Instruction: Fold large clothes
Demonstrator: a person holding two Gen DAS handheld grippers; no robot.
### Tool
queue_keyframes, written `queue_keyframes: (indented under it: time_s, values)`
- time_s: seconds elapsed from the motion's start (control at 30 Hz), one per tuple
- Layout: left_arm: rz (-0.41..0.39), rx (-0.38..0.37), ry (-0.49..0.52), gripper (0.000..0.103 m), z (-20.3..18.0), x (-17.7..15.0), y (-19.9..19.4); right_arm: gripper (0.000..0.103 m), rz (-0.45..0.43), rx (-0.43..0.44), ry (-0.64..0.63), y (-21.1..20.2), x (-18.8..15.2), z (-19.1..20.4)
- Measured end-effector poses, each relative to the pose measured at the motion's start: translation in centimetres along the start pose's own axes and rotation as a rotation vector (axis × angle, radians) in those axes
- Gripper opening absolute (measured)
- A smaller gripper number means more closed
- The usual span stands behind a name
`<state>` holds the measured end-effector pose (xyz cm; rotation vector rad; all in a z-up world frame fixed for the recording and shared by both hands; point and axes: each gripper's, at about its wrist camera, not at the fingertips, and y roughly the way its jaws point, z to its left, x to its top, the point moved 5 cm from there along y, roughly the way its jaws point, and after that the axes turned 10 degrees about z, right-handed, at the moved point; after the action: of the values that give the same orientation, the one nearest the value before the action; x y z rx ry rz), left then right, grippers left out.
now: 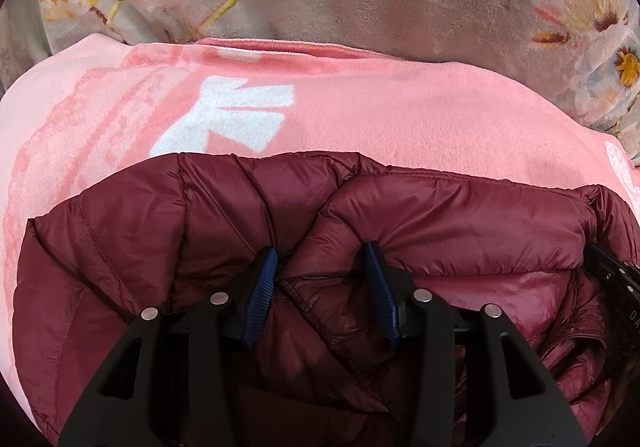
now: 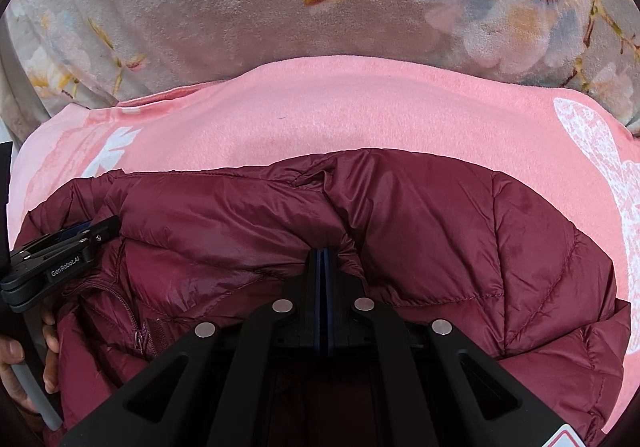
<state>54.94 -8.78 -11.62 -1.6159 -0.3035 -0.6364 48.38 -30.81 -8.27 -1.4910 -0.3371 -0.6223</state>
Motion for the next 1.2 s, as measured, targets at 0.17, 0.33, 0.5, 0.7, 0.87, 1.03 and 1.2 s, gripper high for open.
queue_keyframes:
  time_s: [0.17,0.33,0.5,0.7,0.87,1.03,1.2]
  values:
    - [-0.003,0.002,0.004,0.048,0.0,0.1,0.2,0.003,-0.001,0.010,0.006,0.1,0.0,-0.1]
    - [0.002,-0.042,0.005,0.059,0.2,0.3,0.4,0.002,-0.012,0.087,0.054,-0.2,0.0,-0.8]
    - [-0.018,-0.018,0.020,0.063,1.2,-2.3,-4.4,0.015,-0.047,0.144,0.114,-7.1,-3.4,-1.4]
    - [-0.069,0.132,0.086,0.079,4.1,-9.9,-14.2,0.060,-0.097,0.078,0.087,-18.5,-14.8,-4.2]
    - [-0.015,0.161,0.034,0.081,6.9,-15.9,-18.6,0.065,-0.049,-0.041,0.098,-23.4,-23.7,-6.3]
    - [0.018,0.183,-0.003,0.086,8.9,-21.5,-22.0,0.069,-0.012,-0.081,0.156,-26.1,-31.5,-8.1]
    - [0.051,0.196,-0.028,0.086,10.3,-25.9,-23.6,0.070,0.028,-0.064,0.218,-26.9,-37.0,-8.7]
